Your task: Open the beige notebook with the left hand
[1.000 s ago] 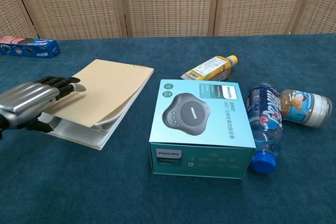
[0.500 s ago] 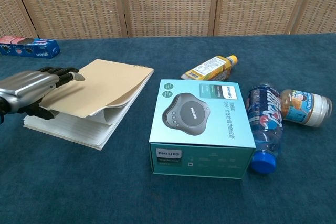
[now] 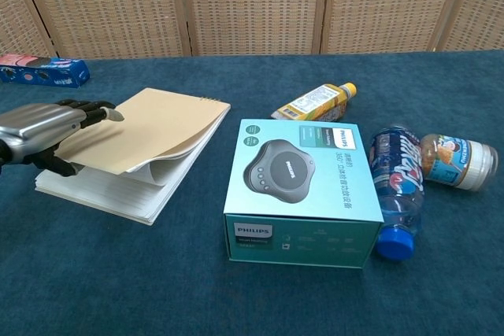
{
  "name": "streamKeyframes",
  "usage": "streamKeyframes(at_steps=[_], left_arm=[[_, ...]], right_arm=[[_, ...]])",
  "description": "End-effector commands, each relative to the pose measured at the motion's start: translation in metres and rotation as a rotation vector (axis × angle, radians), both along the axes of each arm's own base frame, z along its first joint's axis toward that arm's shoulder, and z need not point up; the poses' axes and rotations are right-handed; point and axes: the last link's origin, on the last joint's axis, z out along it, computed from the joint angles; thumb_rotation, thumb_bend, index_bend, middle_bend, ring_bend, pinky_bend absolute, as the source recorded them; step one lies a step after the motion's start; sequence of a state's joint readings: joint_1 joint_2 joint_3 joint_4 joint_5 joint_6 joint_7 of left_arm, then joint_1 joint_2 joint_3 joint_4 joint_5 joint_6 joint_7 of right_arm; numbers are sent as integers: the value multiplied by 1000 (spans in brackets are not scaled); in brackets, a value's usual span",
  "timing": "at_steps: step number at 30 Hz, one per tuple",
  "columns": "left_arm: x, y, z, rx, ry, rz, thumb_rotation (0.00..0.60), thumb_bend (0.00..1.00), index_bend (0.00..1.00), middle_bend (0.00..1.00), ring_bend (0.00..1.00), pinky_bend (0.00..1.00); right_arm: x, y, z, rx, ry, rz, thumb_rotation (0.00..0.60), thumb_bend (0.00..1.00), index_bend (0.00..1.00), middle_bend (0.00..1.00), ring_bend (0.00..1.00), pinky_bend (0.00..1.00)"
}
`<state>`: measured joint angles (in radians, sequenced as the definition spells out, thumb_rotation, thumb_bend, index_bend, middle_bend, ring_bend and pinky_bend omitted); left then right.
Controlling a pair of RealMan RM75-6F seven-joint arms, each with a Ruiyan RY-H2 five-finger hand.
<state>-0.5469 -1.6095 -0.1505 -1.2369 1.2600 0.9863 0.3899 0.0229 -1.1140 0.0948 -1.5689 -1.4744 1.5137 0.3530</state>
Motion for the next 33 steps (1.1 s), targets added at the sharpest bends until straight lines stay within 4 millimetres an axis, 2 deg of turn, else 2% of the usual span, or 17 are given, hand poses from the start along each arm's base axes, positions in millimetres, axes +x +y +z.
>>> streamKeyframes(at_steps=[1, 12, 14, 15, 17, 19, 22, 25, 33], left_arm=[[0, 5, 0, 11, -1, 4, 600, 615, 0, 0, 0, 0], [0, 30, -4, 25, 13, 43, 600, 619, 27, 0, 0, 0], [1, 34, -5, 32, 11, 44, 600, 622, 79, 0, 0, 0], [2, 36, -5, 37, 6, 46, 600, 625, 140, 0, 0, 0], [4, 40, -6, 46, -6, 50, 600, 631, 293, 0, 0, 0], [5, 42, -7, 51, -19, 53, 600, 635, 508, 0, 0, 0], [7, 42, -7, 67, -39, 46, 600, 639, 675, 0, 0, 0], [7, 40, -7, 76, -52, 39, 600, 644, 741, 0, 0, 0], [1, 31, 0, 82, -67, 20, 600, 645, 754, 0, 0, 10]], right_arm=[[0, -1, 0, 1, 0, -1, 600, 53, 21, 0, 0, 0], [0, 0, 0, 4, -5, -3, 600, 53, 21, 0, 0, 0], [0, 0, 0, 5, -6, -2, 600, 53, 21, 0, 0, 0], [0, 0, 0, 4, -6, -1, 600, 53, 21, 0, 0, 0], [0, 0, 0, 2, -8, -1, 600, 53, 21, 0, 0, 0], [0, 0, 0, 2, -8, -2, 600, 53, 21, 0, 0, 0], [0, -1, 0, 1, -12, -1, 600, 53, 21, 0, 0, 0], [0, -1, 0, 0, -13, 0, 600, 53, 21, 0, 0, 0], [0, -1, 0, -2, -17, -2, 600, 53, 21, 0, 0, 0]])
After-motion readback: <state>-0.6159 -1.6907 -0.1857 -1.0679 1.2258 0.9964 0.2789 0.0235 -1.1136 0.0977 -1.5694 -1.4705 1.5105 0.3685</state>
